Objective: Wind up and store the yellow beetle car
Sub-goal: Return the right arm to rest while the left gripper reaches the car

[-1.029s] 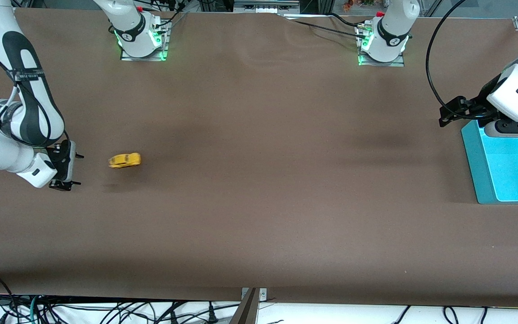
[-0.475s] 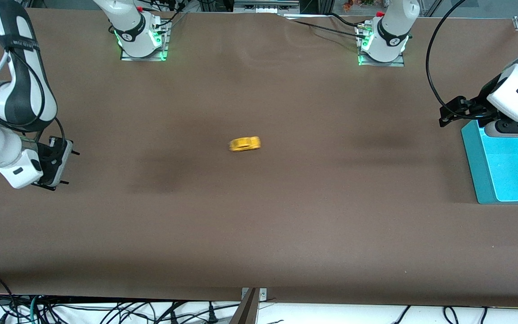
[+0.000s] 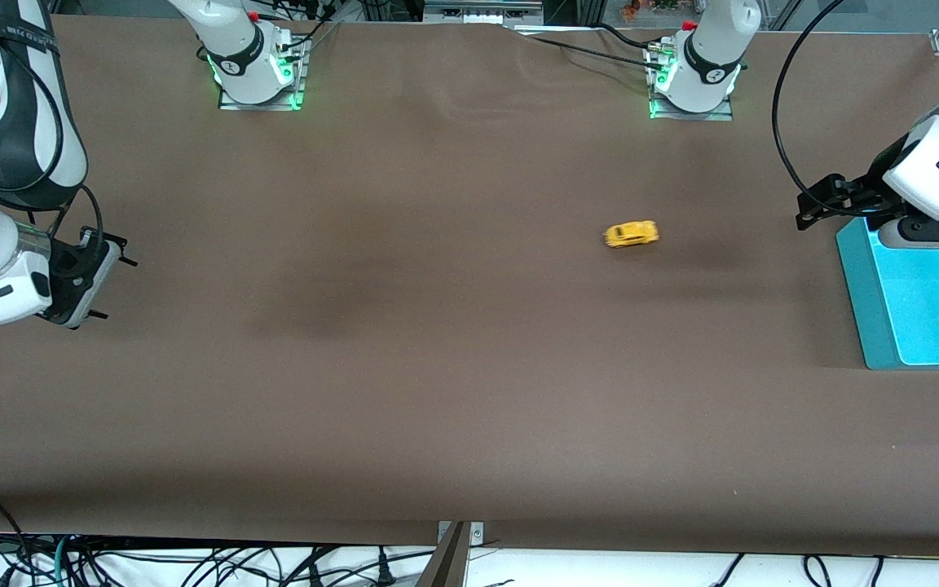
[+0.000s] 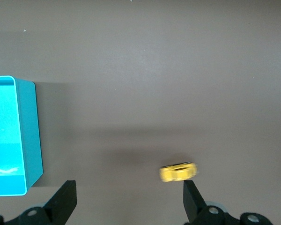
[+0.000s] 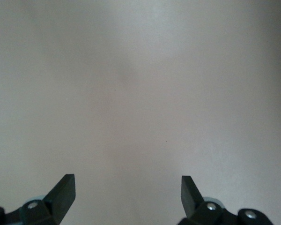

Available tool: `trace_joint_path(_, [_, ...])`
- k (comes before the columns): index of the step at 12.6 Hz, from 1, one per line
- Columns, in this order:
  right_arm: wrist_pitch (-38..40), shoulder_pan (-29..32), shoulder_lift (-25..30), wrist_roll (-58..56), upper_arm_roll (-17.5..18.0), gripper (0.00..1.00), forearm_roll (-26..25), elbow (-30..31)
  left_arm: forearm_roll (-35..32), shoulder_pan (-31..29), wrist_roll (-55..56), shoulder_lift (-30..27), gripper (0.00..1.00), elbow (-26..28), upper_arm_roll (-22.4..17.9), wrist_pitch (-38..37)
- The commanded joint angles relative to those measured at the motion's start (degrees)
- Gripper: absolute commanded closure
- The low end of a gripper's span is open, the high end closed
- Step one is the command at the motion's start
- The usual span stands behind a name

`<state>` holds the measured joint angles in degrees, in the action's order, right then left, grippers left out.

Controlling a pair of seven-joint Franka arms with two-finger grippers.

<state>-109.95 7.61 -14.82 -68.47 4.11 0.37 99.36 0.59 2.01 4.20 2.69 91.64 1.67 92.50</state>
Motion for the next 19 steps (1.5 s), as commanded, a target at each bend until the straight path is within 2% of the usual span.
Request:
trace_joint_path(1, [5.0, -1.3, 5.0, 11.6, 0.2, 0.00, -1.2, 0.0, -0.8, -0.1, 0.1, 0.8, 0.00, -2.0, 0.2, -1.4])
trace_joint_path(5, [9.2, -4.4, 9.4, 26.7, 0.1, 0.00, -2.7, -1.7, -0.8, -0.3, 0.1, 0.8, 0.00, -1.9, 0.2, -1.4])
trace_joint_path(11, [20.5, -7.9, 14.6, 45.2, -0.1, 0.00, -1.9, -6.5, -0.8, -1.1, -0.8, 0.8, 0.00, -1.6, -0.2, -1.5])
trace_joint_path(13, [24.2, -8.6, 14.3, 48.5, 0.0, 0.00, -1.8, -9.2, -0.8, -2.1, -6.9, 1.2, 0.00, -1.3, -0.2, -1.5])
trace_joint_path(14, [24.3, -8.7, 14.4, 49.7, -0.1, 0.00, -1.7, -9.4, -0.8, -2.2, -11.1, 1.1, 0.00, -0.7, -0.2, -2.0])
trace_joint_path(16, [24.3, -11.5, 14.5, 54.9, -1.4, 0.00, -1.7, -9.5, -0.1, -2.7, -21.1, 1.3, 0.00, -0.8, -0.2, -8.1])
trace_joint_path(17, [24.3, -12.9, 14.6, 56.3, -2.7, 0.00, -1.6, -9.5, -0.7, -2.9, -24.6, 1.3, 0.00, -0.3, -0.2, -9.2])
trace_joint_path(19, [24.0, -13.6, 15.3, 57.6, -2.7, 0.00, -1.7, -9.5, -0.8, -4.2, -32.4, 1.3, 0.00, 1.6, -0.2, -8.7])
